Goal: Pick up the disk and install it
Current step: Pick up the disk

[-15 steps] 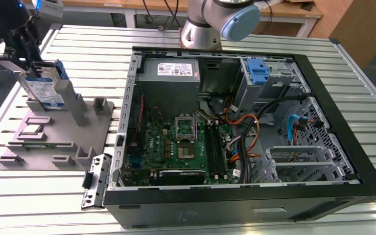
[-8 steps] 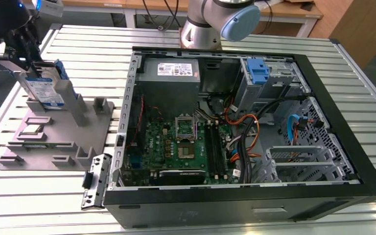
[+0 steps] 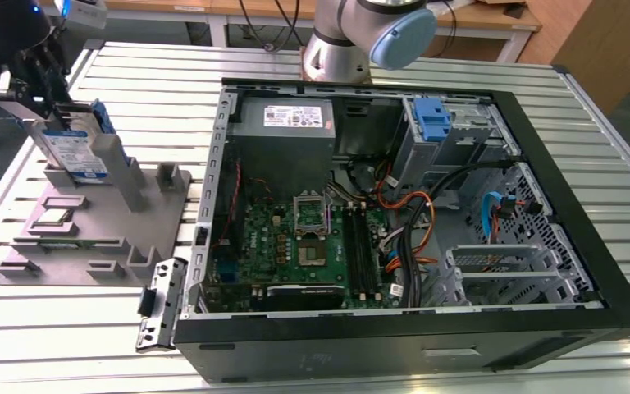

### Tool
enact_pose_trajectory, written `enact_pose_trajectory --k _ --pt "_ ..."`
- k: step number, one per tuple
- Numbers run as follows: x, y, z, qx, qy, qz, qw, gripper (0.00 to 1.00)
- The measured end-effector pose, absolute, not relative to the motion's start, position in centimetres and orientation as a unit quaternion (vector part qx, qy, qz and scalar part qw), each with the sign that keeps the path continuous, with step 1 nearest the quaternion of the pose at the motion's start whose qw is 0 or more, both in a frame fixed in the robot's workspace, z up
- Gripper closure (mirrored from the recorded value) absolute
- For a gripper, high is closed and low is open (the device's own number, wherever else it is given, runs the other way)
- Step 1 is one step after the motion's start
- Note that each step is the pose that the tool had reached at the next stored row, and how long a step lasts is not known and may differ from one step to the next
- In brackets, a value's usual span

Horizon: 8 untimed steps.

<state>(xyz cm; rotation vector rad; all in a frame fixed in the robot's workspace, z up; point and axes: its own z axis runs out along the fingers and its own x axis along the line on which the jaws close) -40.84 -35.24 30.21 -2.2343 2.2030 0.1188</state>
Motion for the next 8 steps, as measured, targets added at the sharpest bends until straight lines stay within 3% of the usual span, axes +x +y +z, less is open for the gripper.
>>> enact_pose_trajectory --k 8 --pt "-40.83 -35.24 30.21 -0.712 0.702 0.038 0.001 0.58"
